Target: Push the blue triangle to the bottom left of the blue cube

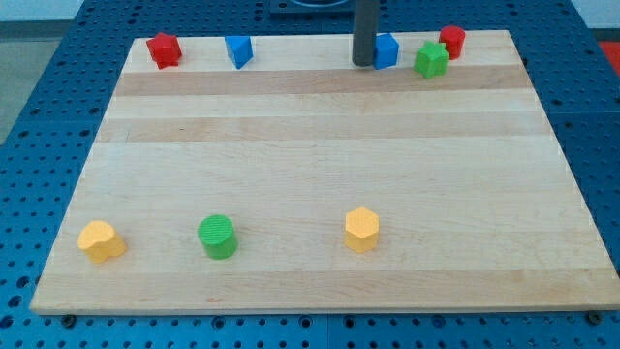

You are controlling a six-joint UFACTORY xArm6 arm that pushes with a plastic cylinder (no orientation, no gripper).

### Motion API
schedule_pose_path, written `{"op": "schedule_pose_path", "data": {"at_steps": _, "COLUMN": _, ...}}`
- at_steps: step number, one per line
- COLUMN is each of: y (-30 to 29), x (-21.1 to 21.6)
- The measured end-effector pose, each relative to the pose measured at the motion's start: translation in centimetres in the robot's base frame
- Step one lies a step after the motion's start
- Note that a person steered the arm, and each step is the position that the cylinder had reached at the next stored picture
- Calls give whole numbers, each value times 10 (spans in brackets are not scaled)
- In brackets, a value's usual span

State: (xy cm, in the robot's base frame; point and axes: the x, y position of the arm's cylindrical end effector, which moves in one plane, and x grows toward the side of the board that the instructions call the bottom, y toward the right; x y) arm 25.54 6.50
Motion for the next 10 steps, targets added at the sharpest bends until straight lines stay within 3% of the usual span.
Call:
{"op": "schedule_pose_path", "data": {"at_steps": 1, "y": 22, "x": 3}}
{"op": "schedule_pose_path", "data": {"at_steps": 2, "y": -20, "x": 10}}
{"op": "schedule_pose_path", "data": {"at_steps": 4, "y": -208, "x": 35}}
{"op": "schedule_pose_path", "data": {"at_steps": 5, "y": -255, "x": 15}}
{"op": "schedule_pose_path", "data": {"at_steps": 7, "y": -186, "x": 2}}
{"op": "schedule_pose_path", "data": {"at_steps": 10, "y": -250, "x": -41}}
